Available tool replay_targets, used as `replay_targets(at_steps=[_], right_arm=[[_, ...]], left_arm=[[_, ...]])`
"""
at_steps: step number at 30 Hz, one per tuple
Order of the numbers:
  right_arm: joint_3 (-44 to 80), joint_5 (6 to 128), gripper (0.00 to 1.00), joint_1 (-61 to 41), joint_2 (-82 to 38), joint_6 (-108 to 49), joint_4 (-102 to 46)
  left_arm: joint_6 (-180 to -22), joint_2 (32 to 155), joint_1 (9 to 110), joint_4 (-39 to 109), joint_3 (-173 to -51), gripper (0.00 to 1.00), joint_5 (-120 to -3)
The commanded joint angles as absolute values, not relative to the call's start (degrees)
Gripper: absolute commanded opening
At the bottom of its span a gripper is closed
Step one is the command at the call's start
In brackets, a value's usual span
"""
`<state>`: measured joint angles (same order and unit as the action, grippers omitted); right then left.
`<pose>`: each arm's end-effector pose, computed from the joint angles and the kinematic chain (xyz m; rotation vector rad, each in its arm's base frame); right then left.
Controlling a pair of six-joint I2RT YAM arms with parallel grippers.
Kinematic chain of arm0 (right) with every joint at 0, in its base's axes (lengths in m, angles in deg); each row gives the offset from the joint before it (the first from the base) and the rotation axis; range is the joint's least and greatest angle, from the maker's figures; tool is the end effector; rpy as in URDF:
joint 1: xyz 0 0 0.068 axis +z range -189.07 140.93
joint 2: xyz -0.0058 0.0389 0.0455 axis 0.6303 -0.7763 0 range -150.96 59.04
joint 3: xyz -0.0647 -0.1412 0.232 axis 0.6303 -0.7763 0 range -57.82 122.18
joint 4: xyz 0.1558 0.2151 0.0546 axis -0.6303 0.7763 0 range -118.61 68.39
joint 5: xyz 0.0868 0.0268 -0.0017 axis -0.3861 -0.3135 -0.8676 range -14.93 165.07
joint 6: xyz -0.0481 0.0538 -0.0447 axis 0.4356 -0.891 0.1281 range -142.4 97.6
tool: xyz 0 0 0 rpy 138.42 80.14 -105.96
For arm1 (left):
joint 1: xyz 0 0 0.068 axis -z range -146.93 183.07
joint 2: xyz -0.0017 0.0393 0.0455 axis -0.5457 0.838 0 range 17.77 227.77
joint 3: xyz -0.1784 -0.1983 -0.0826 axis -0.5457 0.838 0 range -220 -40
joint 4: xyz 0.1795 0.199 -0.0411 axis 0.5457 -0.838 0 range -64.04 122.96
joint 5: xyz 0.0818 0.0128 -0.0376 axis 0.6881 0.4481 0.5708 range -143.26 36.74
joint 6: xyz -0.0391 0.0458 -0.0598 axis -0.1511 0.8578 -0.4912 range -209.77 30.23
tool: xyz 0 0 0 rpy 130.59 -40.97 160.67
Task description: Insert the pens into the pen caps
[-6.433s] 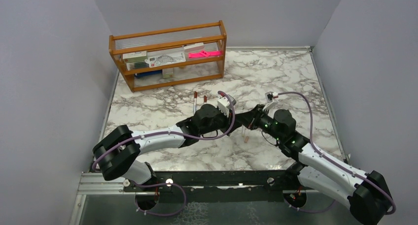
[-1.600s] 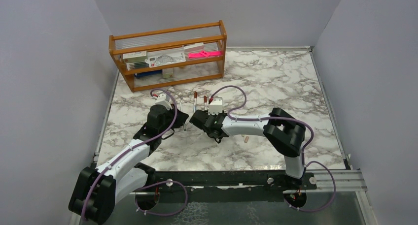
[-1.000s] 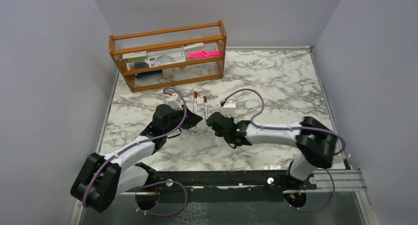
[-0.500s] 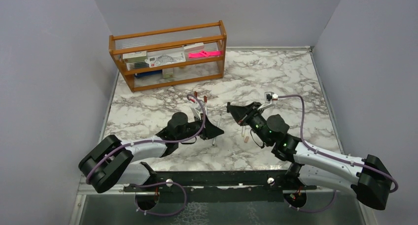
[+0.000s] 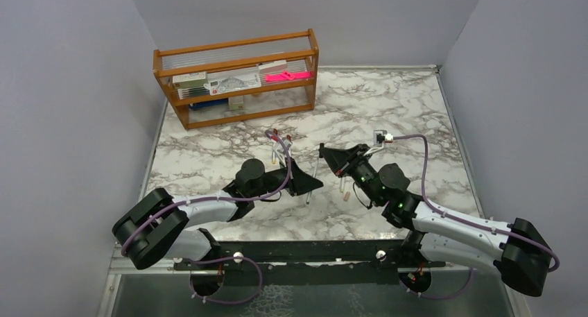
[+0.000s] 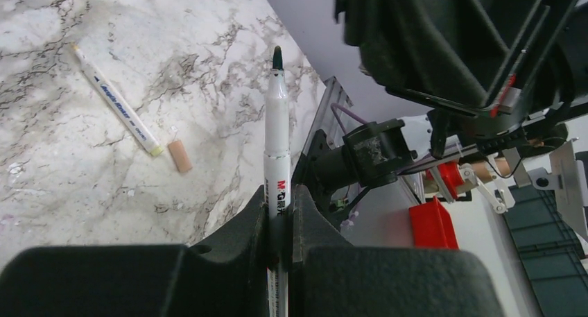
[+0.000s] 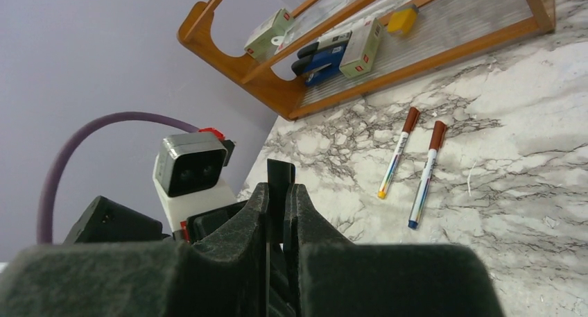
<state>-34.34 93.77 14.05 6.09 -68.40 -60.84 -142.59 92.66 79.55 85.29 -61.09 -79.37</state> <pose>0.1712 0.1881 0.2630 0.1779 1.6264 1.1154 0.1755 -0.2326 0.2006 0.3129 1.8565 -1.6398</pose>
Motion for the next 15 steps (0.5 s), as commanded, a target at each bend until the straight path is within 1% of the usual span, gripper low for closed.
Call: replay_targets(at_steps=[1,8,15], right_arm=[[-34.7,93.2,0.01,13.8,4.5,-68.6,-63.0],[-33.8,93.6,0.01,13.8,2.9,-68.1,-64.3],[-34.1,94.7,0.01,13.8,4.8,-67.7,-63.3]], left_arm=[[-142.6,91.5,80.1,88.5,-62.6,0.00,-82.0],[-142.6,90.9,81.1,88.7,-63.7,0.00,-82.8],[-142.7,90.5,81.2,88.6,-63.4,0.00,-82.5]])
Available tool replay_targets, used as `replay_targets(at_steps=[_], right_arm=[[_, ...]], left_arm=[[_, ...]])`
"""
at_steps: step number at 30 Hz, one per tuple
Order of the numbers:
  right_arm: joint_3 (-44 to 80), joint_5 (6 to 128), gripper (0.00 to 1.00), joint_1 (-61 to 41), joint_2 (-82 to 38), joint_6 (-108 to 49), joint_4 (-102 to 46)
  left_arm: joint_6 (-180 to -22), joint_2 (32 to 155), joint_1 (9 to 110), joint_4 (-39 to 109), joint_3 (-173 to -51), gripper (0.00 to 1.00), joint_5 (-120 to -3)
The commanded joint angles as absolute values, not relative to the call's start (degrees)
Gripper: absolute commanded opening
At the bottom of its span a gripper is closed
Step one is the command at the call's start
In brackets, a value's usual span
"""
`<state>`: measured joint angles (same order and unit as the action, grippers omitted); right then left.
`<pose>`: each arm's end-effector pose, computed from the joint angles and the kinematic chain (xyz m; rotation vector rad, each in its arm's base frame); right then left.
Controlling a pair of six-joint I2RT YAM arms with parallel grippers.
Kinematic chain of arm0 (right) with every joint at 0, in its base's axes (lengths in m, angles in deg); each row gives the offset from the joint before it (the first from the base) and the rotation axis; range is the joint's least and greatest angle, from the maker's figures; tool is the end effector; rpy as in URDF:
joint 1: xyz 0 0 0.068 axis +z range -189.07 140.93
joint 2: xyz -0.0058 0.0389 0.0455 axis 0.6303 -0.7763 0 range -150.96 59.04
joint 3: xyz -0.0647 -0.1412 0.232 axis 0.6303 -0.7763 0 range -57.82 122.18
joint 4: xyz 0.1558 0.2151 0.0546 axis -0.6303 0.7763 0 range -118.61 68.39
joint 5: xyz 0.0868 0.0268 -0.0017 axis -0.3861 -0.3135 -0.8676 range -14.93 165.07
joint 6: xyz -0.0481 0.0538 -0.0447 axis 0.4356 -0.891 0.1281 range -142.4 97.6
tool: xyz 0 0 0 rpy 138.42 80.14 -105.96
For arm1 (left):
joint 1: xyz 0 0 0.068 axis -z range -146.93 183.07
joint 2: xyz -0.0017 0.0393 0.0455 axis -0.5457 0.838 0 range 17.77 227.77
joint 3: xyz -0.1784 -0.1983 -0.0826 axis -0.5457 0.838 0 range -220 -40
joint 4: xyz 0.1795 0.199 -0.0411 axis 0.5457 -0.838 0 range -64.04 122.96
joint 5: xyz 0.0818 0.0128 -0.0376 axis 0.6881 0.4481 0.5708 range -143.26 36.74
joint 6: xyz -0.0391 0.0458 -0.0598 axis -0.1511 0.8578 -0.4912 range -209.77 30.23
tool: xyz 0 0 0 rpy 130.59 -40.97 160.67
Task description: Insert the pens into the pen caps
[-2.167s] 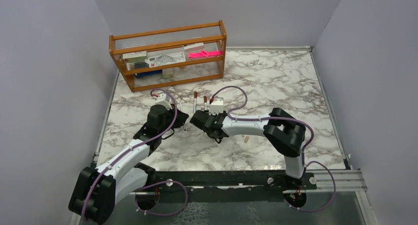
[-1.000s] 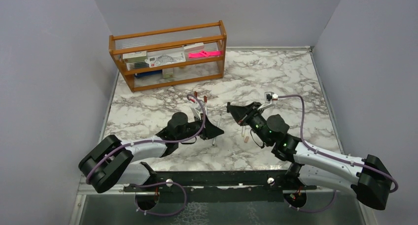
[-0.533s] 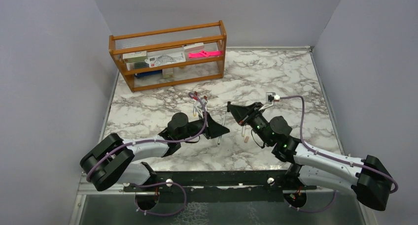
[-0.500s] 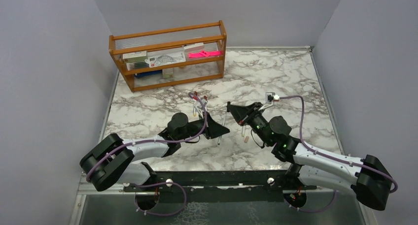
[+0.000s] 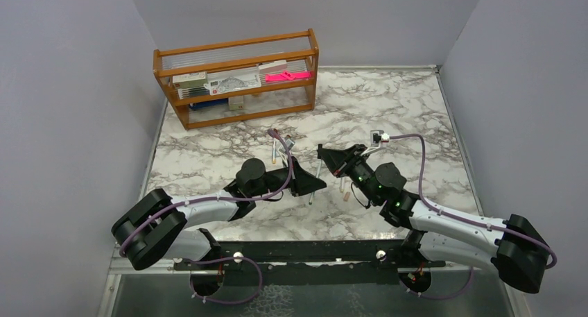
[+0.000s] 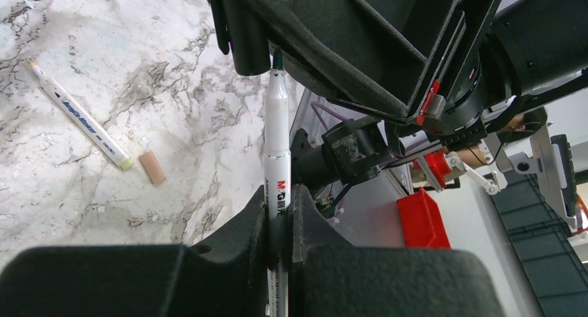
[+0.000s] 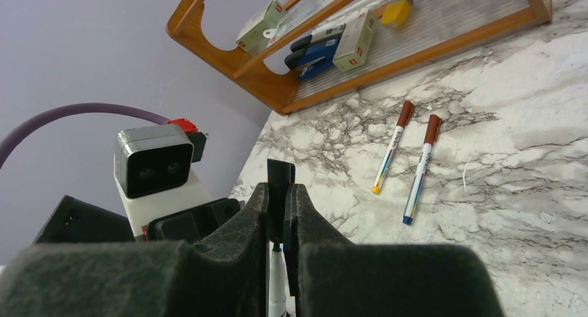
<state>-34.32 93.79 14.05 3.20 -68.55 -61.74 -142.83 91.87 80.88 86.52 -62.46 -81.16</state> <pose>0.1756 0.1939 0.2535 0.1745 1.6593 1.0956 0.1696 -0.2392 0.2155 0.3748 1.7965 -1.6983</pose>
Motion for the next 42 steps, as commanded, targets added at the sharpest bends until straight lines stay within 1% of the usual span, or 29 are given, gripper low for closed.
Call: replay_targets(at_steps=[1,9,28,42], right_arm=[[-34.4,94.8,0.01,13.7,5.2,-67.8,-63.4],[-34.7,95.0,0.01,13.4,7.1,-68.3,-62.3],[-35.7,93.5,0.01,12.8,6.0,-69.5,-63.3],[-36.8,91.7,0.01,12.7,6.3,-70.5,-63.5]], left_arm=[[-142.7,90.5,81.2,88.6,-63.3,0.00,-82.3],[-142.5,91.4,81.2,88.6,-63.4,0.00,-82.7],[-142.8,89.7,81.3,88.6,-63.8,0.00,-82.4],[-142.8,91.7,81.3,88.6,-64.5,0.00,-81.0]])
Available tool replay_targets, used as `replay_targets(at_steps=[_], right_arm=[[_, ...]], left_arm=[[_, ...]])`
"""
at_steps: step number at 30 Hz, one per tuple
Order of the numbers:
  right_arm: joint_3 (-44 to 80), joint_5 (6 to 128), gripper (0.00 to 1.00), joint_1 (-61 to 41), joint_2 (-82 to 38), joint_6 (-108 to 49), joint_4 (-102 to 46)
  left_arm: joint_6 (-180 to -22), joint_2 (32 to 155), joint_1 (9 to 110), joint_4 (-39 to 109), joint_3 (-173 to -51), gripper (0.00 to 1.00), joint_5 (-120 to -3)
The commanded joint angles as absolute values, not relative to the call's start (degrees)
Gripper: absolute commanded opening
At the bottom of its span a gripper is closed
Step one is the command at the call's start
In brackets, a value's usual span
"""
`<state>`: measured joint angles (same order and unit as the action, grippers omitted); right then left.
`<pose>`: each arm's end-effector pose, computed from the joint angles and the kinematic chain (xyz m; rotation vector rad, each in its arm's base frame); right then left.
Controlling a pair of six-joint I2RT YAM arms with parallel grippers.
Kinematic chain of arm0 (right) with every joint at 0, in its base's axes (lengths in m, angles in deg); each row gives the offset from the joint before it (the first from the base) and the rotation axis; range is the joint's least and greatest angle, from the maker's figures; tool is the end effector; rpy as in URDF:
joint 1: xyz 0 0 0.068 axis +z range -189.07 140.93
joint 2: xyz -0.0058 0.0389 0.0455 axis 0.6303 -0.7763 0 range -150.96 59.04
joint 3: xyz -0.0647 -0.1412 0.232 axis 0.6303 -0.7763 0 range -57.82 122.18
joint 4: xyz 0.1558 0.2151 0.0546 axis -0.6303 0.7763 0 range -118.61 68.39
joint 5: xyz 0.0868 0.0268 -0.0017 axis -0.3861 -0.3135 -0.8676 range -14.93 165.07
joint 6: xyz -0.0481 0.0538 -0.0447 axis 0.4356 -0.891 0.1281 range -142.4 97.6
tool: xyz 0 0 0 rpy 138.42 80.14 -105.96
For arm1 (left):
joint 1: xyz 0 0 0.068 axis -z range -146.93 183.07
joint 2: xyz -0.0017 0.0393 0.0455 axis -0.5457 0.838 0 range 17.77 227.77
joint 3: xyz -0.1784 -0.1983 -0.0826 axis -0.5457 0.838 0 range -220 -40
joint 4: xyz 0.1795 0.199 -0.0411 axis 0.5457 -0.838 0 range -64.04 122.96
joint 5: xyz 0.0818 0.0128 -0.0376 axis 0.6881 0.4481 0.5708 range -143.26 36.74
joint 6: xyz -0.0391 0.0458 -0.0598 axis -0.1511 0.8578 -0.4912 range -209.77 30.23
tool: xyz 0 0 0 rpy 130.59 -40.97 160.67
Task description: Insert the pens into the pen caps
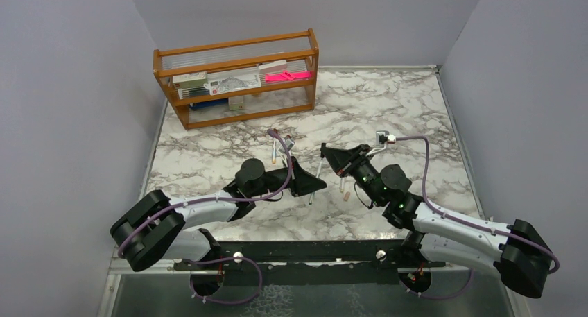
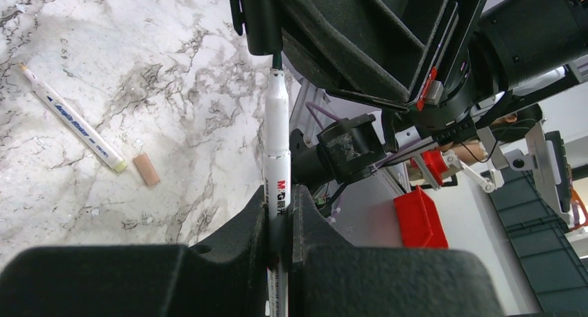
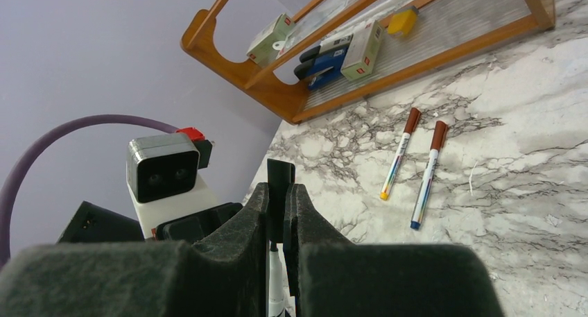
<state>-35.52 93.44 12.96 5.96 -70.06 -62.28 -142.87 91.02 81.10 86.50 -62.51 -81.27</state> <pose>0.1737 0.1842 0.2580 0.2126 1.6225 1.1286 0.1676 -0.2388 0.2198 0.3830 1.7796 -1.7073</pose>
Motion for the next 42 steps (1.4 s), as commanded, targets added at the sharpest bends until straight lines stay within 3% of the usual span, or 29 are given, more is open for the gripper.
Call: replay_targets(at_steps=[1,23,31,42], right_arm=[[-37.0,91.7,0.01,12.7,6.3,-70.6,-63.7],[-38.5,90.3,0.01,12.7,6.5,-72.3,-64.1],[-42.2,86.4,0.01,12.7,4.1,-74.0,-69.7],[-40.5,82.9,0.01,12.7,7.2,-70.6,-59.5]], left_arm=[[-142.9,92.0,81.3,88.6,-64.6,0.00,-81.0],[-143.8,94.1,81.3,88.4,-66.5,0.00,-76.2],[-143.8,91.4,81.3,88.3,-67.9,0.00,-68.1],[-138.5,91.6,80.5,83.7,-77.5,0.00,-71.8]])
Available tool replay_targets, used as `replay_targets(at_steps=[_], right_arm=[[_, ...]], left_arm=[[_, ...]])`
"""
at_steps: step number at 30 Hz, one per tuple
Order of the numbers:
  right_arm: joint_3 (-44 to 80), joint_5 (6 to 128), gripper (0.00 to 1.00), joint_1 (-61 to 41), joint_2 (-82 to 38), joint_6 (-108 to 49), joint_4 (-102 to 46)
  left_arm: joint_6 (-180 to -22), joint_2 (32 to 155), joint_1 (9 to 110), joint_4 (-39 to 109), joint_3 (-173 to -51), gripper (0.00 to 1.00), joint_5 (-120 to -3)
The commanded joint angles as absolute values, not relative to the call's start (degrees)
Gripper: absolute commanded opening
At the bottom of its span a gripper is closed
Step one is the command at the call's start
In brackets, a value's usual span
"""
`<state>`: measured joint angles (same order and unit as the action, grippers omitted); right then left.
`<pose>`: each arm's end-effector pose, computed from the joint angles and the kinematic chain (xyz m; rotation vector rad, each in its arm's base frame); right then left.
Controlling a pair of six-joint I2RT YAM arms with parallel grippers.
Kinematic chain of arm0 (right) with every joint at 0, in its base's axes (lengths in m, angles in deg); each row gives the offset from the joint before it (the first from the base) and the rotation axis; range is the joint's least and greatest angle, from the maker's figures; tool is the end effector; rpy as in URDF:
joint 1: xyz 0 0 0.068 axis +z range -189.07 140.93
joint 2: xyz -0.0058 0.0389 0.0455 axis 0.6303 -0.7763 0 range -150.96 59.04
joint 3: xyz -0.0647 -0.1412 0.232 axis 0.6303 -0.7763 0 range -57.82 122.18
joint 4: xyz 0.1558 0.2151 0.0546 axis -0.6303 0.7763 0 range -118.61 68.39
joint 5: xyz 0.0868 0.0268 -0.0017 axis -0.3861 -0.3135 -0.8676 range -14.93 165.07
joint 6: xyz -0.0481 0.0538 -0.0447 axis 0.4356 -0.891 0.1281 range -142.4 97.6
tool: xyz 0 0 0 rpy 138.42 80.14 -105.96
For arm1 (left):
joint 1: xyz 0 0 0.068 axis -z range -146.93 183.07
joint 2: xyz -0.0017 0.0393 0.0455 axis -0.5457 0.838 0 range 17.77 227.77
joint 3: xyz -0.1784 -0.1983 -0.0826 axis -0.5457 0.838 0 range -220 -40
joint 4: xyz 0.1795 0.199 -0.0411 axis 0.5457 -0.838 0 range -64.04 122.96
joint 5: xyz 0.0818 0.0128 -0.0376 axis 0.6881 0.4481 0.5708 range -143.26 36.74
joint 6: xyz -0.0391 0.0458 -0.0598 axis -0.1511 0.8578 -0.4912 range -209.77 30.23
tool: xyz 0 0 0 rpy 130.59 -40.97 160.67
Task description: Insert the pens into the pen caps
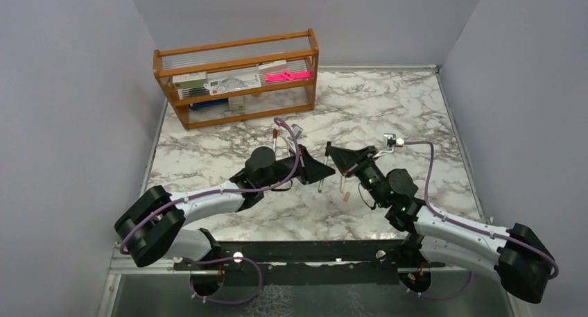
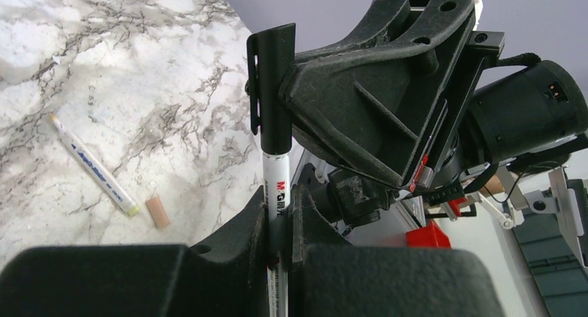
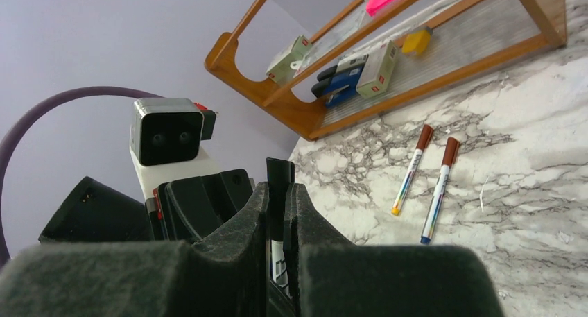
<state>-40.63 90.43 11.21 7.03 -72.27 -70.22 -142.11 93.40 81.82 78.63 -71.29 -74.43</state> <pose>0.1701 0.1736 0.2474 0.2316 1.5626 1.2137 0.1912 -0.2590 0.2434 0.2848 1.7912 -1.6195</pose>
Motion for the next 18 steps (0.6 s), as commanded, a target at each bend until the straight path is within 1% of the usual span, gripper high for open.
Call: replay_targets(at_steps=[1,7,10,14,18], right_arm=[[-40.1,82.2,0.01,12.7,7.1,-70.3,-58.1],[-40.4,76.0,0.01,12.7,6.0,-71.4,-55.1],[-43.2,73.1,0.01,12.7,6.4,-74.2,-57.4],[-45.1,72.1,0.01,12.8,6.9,-75.5,-57.2],[-46.6,71.5,0.01,12.8,6.8,-76.1,-57.2]], left_arm=[[-138.0,91.5,80.5,83.3,-78.1,0.00,-72.0],[-134.9,90.9,79.9,82.0,-82.1,0.00,-73.2],[-133.1,89.7,79.2,81.7,-83.7,0.00,-73.7],[-131.1,88.0,78.8,80.1,-86.0,0.00,-72.6],[-130.4,89.0,78.6,79.0,-88.3,0.00,-72.7]])
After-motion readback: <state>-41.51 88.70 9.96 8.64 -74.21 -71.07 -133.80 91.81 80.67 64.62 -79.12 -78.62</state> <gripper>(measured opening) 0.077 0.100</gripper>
